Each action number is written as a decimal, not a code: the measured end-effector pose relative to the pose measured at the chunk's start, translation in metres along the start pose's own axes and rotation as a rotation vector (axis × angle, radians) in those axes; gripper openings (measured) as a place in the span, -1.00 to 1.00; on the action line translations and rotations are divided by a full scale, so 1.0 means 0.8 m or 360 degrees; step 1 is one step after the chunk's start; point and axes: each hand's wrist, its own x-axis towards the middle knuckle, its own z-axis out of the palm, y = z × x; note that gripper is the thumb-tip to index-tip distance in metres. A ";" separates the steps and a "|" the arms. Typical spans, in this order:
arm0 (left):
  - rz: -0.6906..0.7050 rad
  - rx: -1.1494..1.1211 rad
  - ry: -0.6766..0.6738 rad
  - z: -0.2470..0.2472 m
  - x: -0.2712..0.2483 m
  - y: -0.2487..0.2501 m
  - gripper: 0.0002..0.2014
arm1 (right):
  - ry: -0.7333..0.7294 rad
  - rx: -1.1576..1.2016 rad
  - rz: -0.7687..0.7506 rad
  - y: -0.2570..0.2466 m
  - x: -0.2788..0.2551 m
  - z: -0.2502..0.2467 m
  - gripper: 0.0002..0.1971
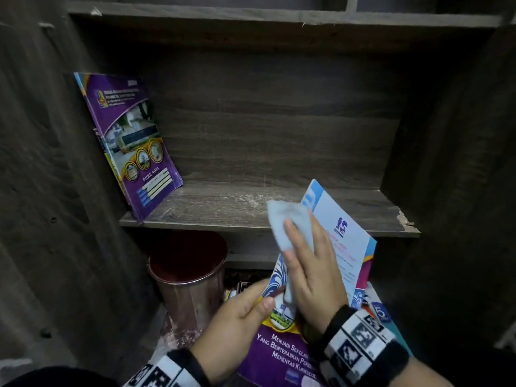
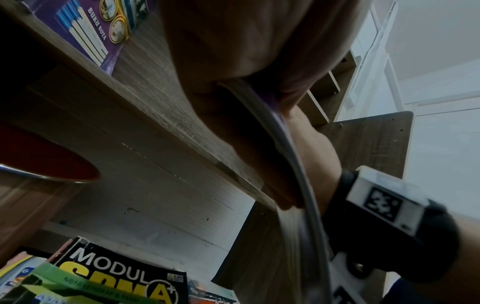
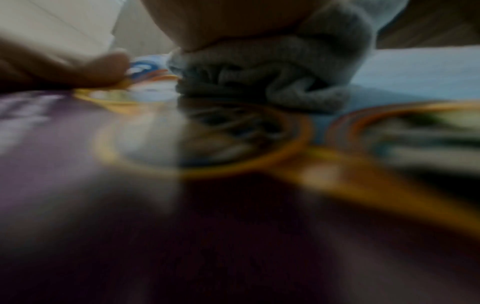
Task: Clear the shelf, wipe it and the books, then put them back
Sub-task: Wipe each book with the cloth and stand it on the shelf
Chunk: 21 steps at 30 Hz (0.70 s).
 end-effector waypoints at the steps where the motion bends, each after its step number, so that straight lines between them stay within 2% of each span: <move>1: 0.0010 -0.0009 0.0012 0.000 0.000 0.001 -0.65 | 0.0025 0.0022 0.0098 0.008 0.006 -0.004 -0.55; 5: 0.0045 -0.0113 0.0065 -0.004 -0.002 0.007 -0.66 | 0.0123 0.0045 0.0961 0.067 0.033 -0.031 -0.52; 7: 0.0070 -0.0193 0.0122 -0.005 -0.001 0.010 -0.66 | 0.0194 0.0019 0.1138 0.072 0.032 -0.033 -0.52; 9: 0.0106 -0.0256 0.0274 -0.004 0.002 0.012 -0.72 | 0.0104 0.0001 0.0981 0.055 0.017 -0.014 -0.53; 11: 0.0159 -0.0276 0.0441 -0.006 0.007 0.015 -0.79 | -0.0092 0.0014 0.0510 0.015 -0.012 0.012 -0.54; 13: 0.0213 -0.0166 0.0486 -0.013 0.010 0.018 -0.71 | -0.0304 -0.0024 0.0035 -0.022 -0.040 0.027 -0.52; 15: 0.0210 -0.0079 0.0478 -0.016 0.012 0.022 -0.73 | -0.0295 -0.0122 -0.0275 -0.031 -0.052 0.034 -0.49; 16: 0.0207 -0.0048 0.0457 -0.017 0.010 0.023 -0.74 | -0.0242 -0.0152 -0.0318 -0.030 -0.049 0.033 -0.48; 18: 0.0191 -0.0011 0.0406 -0.013 0.007 0.021 -0.73 | -0.0103 -0.0215 -0.0244 -0.011 -0.033 0.025 -0.46; 21: 0.0117 -0.0067 0.0298 -0.009 -0.001 0.015 -0.73 | 0.0108 -0.0284 0.0090 0.025 0.001 0.002 -0.40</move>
